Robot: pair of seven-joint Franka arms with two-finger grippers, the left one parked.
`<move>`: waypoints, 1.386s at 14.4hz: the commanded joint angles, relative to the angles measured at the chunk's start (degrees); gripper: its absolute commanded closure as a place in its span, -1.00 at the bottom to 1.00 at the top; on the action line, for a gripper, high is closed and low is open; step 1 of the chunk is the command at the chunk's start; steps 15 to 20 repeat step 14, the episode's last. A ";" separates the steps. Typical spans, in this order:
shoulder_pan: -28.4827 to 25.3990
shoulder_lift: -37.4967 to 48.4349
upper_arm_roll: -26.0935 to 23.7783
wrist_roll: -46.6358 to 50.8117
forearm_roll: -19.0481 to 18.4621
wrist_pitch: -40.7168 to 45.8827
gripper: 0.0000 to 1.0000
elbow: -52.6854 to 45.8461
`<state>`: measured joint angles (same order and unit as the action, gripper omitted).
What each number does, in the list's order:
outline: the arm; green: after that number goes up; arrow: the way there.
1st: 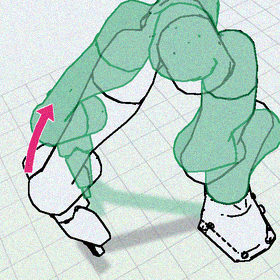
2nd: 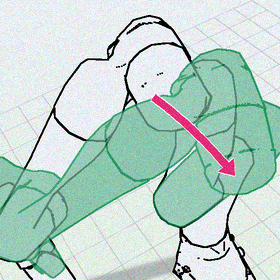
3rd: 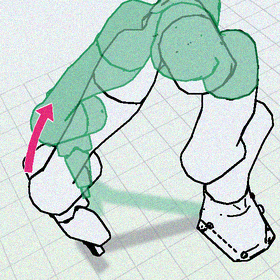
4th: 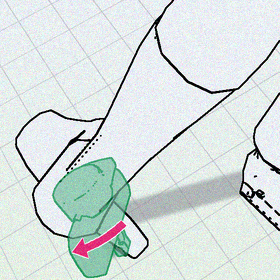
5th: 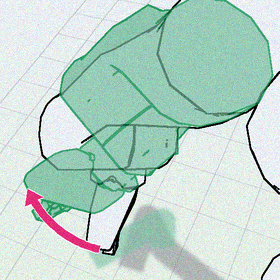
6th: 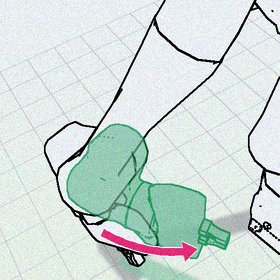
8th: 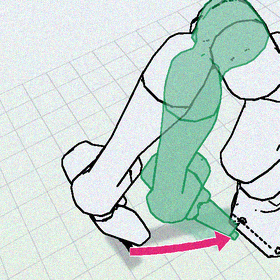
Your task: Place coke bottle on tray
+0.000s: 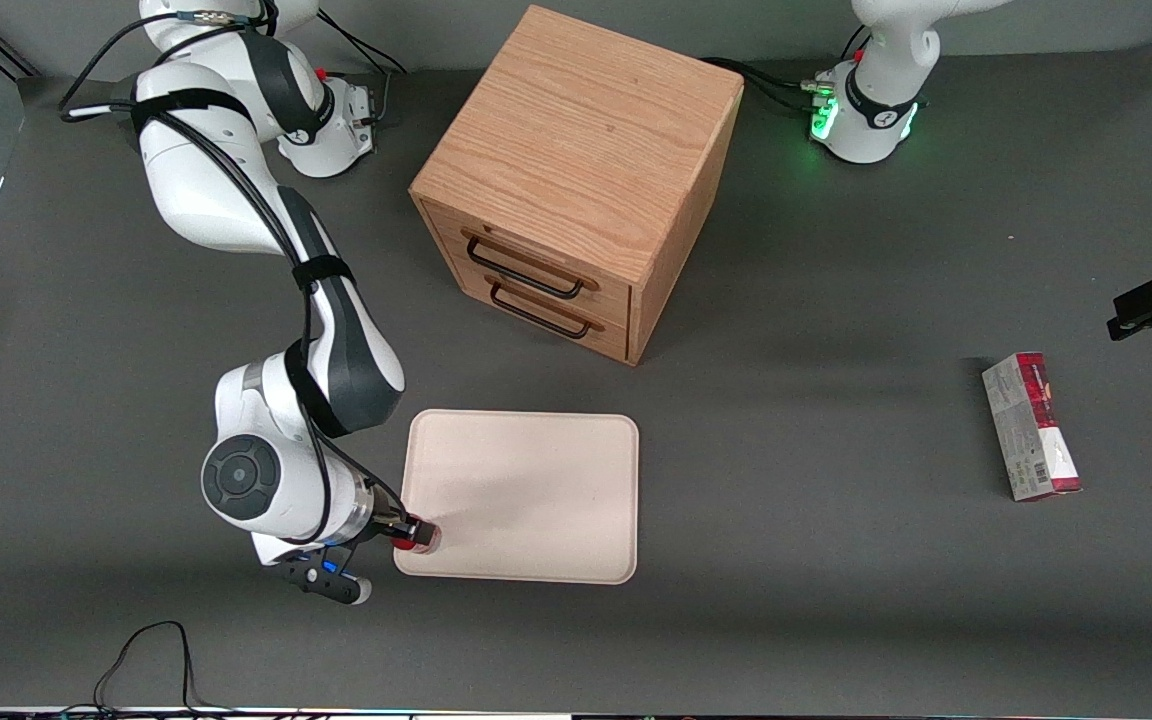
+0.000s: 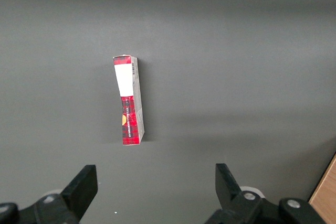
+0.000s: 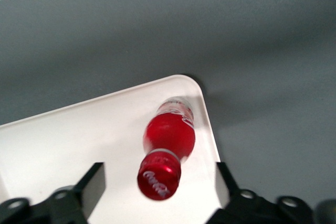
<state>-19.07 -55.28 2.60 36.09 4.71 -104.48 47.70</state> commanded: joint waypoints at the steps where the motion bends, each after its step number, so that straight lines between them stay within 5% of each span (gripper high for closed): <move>1: 0.87 7.52 0.48 -4.86 1.09 8.72 -1.00 3.78; 10: 6.41 63.15 2.41 -20.19 -0.91 0.60 -1.00 65.73; 20: 10.10 66.45 1.62 -21.67 -2.60 2.34 -1.00 66.30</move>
